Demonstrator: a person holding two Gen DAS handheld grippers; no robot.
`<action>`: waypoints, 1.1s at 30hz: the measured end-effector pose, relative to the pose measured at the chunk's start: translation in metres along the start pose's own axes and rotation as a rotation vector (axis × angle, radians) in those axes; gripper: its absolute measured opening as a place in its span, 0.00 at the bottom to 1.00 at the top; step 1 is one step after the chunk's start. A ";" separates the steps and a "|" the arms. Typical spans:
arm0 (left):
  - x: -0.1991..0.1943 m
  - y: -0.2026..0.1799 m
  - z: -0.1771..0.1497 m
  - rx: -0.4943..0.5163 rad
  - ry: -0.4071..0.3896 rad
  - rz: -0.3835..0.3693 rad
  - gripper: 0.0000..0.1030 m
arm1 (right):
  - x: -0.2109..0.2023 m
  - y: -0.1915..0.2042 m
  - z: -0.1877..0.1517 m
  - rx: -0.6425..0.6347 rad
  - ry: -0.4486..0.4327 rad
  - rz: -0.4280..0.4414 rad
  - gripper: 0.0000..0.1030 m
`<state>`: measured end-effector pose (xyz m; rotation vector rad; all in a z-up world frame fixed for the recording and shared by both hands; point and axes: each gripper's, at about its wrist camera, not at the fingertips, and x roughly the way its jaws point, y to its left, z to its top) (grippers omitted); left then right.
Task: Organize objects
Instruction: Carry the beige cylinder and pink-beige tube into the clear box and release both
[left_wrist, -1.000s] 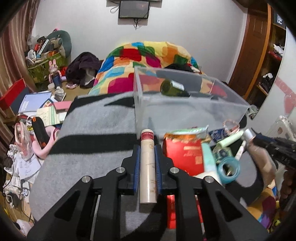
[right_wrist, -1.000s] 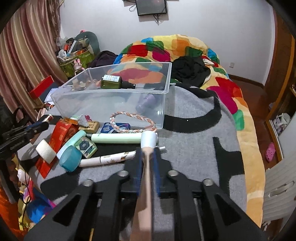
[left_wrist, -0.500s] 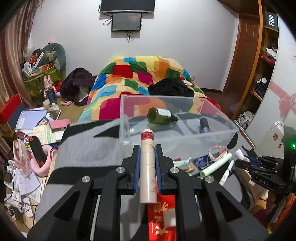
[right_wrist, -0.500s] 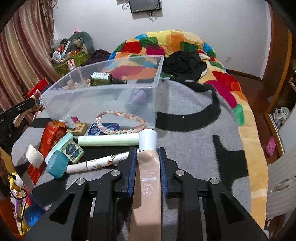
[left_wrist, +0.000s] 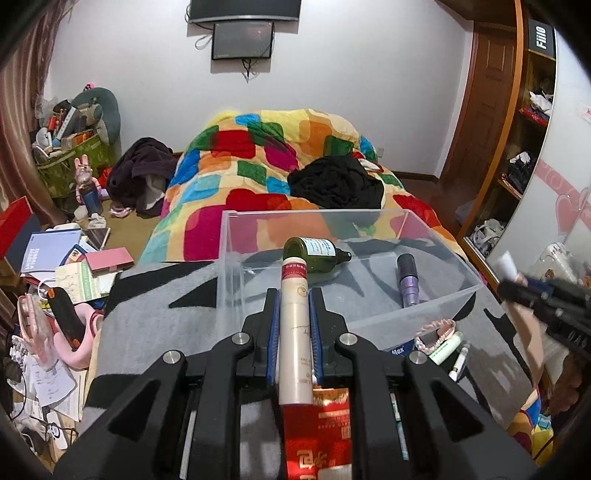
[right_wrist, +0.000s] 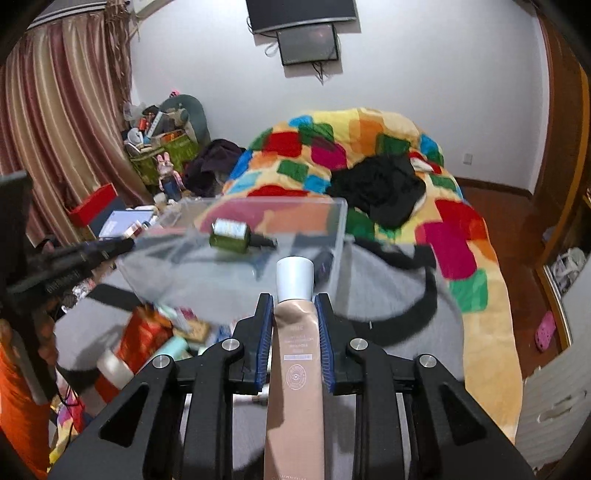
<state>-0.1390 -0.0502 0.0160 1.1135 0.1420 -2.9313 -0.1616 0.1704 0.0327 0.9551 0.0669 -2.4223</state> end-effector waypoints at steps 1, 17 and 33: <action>0.004 -0.001 0.001 0.005 0.010 -0.002 0.14 | 0.003 0.001 0.007 -0.006 0.000 0.010 0.20; 0.036 -0.009 0.009 0.055 0.129 -0.039 0.14 | 0.104 0.017 0.047 -0.067 0.301 0.095 0.21; -0.019 -0.018 0.002 0.081 0.009 -0.025 0.22 | 0.044 0.025 0.037 -0.153 0.182 0.067 0.38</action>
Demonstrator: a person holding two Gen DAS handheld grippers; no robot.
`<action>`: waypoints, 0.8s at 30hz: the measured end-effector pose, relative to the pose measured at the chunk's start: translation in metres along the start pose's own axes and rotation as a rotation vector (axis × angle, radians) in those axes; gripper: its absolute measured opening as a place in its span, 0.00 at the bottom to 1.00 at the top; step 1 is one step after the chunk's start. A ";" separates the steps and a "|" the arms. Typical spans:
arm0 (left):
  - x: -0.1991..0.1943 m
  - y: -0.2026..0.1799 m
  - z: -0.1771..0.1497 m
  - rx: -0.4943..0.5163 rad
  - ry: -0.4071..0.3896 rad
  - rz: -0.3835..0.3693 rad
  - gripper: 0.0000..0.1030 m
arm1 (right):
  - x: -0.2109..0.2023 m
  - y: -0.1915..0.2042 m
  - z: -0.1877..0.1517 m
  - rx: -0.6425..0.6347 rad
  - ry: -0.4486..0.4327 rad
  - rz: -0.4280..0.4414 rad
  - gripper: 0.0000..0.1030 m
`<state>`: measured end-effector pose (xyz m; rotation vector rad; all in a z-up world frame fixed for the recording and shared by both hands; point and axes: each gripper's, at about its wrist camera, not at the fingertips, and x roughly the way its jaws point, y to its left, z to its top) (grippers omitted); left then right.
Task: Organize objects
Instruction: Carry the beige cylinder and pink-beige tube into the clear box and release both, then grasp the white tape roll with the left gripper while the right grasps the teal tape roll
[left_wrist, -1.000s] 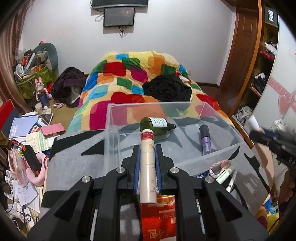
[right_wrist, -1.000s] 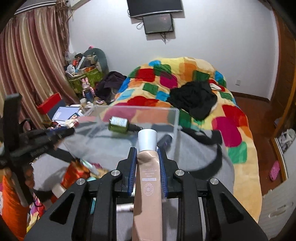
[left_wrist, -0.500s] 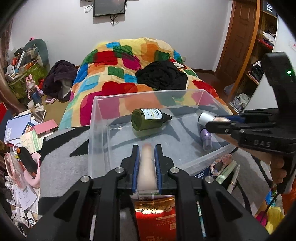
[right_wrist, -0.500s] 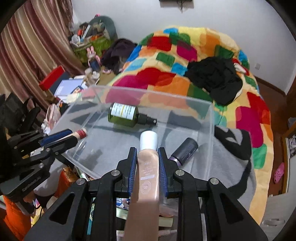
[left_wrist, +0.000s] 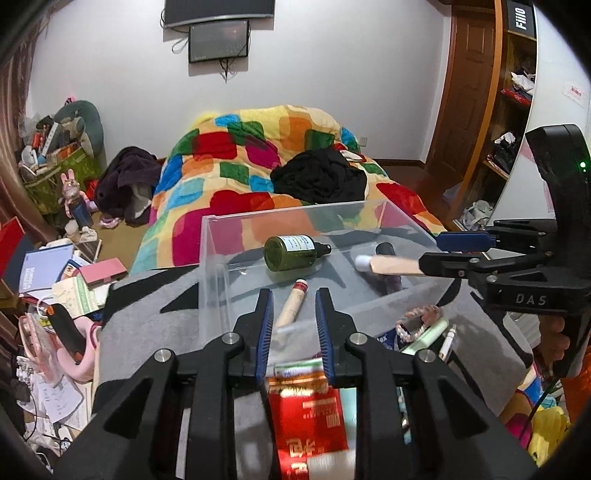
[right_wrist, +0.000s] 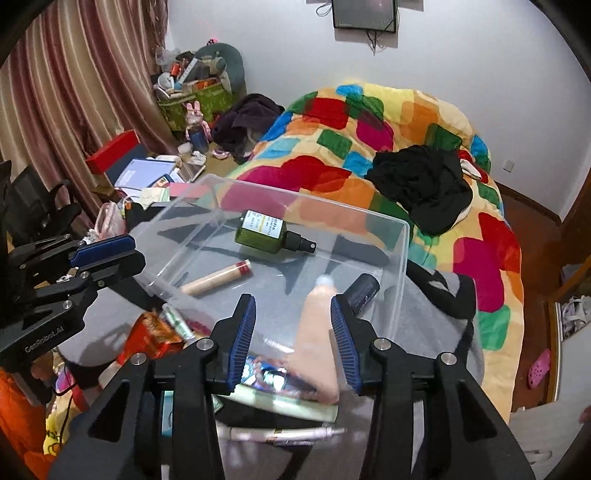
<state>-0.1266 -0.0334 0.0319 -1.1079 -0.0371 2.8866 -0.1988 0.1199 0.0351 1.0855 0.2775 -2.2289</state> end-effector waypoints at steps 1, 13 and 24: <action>-0.003 0.000 -0.002 0.000 -0.005 0.002 0.23 | -0.004 0.000 -0.004 0.002 -0.007 -0.004 0.38; -0.028 0.004 -0.054 -0.033 -0.001 0.039 0.49 | -0.028 0.003 -0.052 0.067 -0.044 -0.003 0.52; -0.039 0.022 -0.109 -0.125 0.082 0.035 0.51 | -0.021 0.062 -0.091 0.016 -0.035 0.127 0.54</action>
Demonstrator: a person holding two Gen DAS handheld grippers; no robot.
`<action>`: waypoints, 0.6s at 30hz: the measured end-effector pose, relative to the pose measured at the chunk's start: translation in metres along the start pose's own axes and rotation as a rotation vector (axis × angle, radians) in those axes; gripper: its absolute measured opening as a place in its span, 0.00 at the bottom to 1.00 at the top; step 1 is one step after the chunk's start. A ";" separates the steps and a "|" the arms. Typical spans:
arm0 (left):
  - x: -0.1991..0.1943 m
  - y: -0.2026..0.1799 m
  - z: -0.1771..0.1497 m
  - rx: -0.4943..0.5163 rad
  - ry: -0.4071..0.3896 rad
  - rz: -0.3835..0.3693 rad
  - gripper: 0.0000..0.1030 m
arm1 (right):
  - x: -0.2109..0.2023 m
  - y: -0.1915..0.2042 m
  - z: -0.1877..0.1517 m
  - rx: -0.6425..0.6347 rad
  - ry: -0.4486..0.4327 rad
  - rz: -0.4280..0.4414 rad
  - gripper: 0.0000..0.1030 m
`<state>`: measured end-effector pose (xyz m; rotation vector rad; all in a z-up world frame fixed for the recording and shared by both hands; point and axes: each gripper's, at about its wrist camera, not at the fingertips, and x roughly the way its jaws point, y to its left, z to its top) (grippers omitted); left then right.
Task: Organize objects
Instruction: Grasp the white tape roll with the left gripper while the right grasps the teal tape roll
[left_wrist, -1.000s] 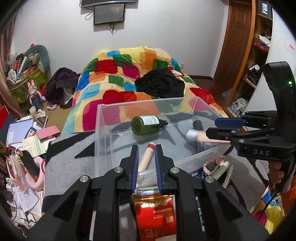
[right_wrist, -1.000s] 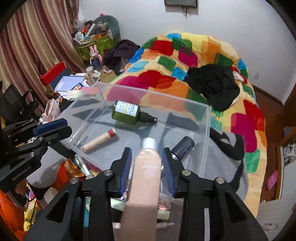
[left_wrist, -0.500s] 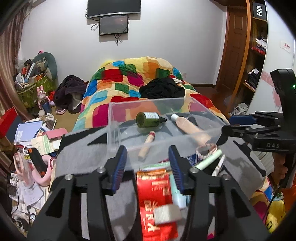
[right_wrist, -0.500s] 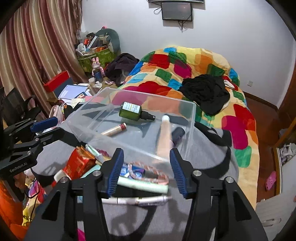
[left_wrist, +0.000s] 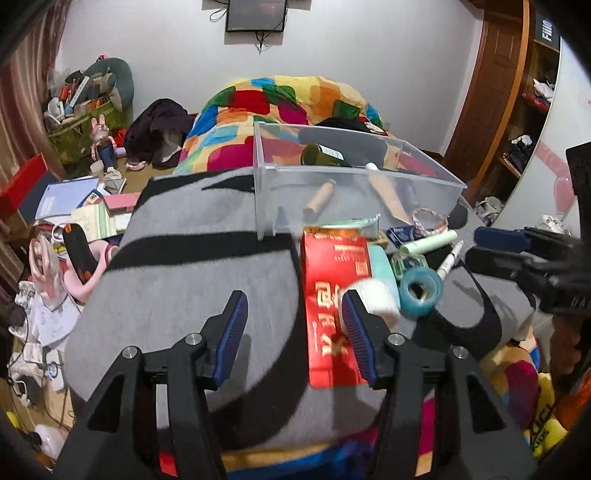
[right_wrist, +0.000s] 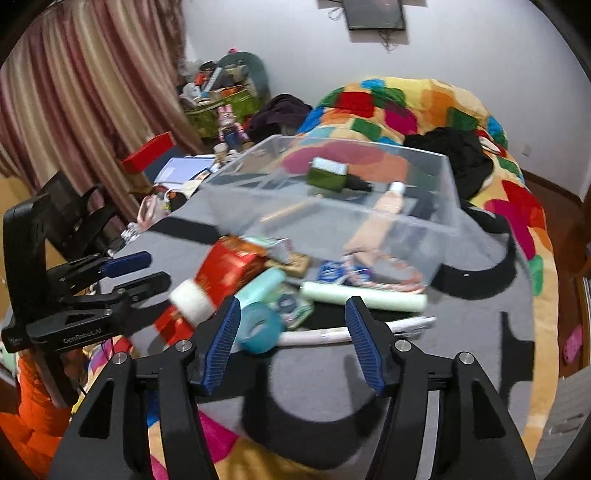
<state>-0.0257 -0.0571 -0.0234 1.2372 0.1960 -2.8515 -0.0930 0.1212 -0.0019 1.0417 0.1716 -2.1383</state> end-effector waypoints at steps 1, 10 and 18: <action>-0.002 -0.001 -0.002 0.002 -0.003 -0.004 0.52 | 0.003 0.004 -0.003 -0.010 0.004 0.004 0.54; -0.007 -0.027 -0.002 0.040 -0.026 -0.071 0.58 | 0.030 0.022 -0.020 -0.091 0.055 -0.034 0.54; 0.017 -0.037 -0.004 0.059 0.017 -0.082 0.57 | 0.033 0.026 -0.024 -0.130 0.031 -0.037 0.34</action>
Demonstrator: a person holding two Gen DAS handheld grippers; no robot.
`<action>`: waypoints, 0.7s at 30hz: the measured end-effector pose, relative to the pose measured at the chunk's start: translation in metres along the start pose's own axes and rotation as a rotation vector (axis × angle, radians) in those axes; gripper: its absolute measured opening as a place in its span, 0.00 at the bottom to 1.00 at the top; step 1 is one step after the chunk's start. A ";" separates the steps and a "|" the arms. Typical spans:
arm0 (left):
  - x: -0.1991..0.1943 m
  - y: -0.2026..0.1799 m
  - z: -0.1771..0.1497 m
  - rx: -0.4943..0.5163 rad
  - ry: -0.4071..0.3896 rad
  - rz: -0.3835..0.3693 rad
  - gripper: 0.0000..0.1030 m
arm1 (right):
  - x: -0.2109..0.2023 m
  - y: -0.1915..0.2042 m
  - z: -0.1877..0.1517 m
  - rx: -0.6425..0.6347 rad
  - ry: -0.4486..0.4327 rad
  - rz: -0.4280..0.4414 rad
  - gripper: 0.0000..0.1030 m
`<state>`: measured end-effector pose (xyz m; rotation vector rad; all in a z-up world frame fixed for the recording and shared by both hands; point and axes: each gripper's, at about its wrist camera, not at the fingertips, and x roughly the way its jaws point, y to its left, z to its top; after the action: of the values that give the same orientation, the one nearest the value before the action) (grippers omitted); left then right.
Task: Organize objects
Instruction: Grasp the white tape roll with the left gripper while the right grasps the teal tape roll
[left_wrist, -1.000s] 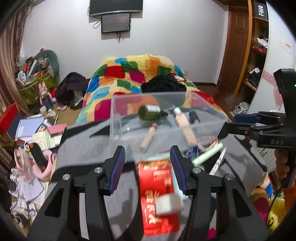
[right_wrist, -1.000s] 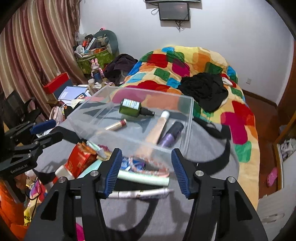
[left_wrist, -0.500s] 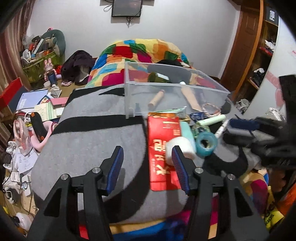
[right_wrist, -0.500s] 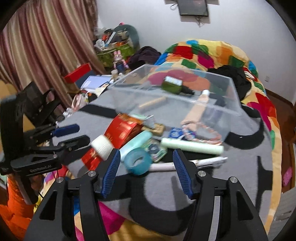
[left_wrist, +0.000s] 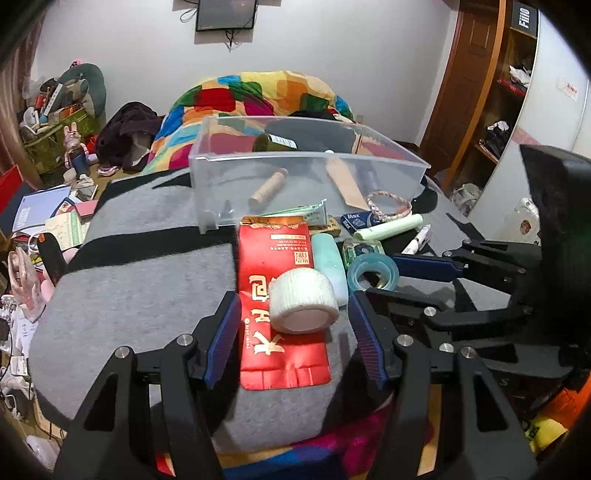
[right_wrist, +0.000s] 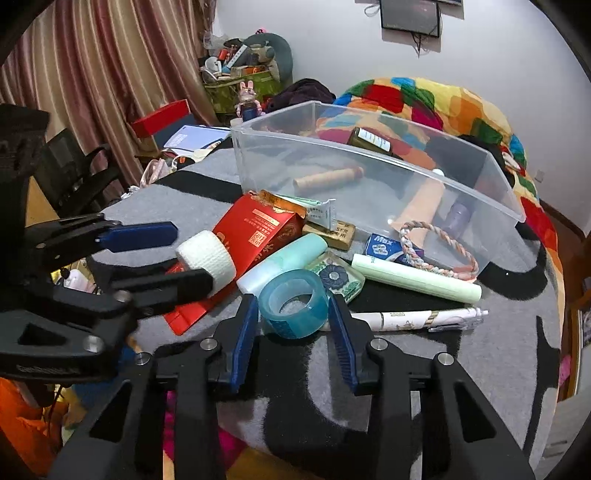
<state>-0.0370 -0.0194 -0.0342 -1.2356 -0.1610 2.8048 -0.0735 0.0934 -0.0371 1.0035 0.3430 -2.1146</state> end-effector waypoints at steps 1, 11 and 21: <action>0.002 0.001 0.000 -0.004 0.001 -0.003 0.57 | -0.001 0.001 -0.001 -0.005 -0.005 -0.012 0.34; 0.008 0.005 0.002 -0.045 0.006 -0.034 0.38 | -0.019 -0.007 0.000 0.019 -0.049 0.003 0.33; -0.005 0.005 0.016 -0.058 -0.046 -0.034 0.38 | -0.042 -0.025 0.008 0.085 -0.109 -0.021 0.32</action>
<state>-0.0450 -0.0263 -0.0204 -1.1691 -0.2656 2.8197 -0.0792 0.1281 -0.0022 0.9317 0.2121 -2.2084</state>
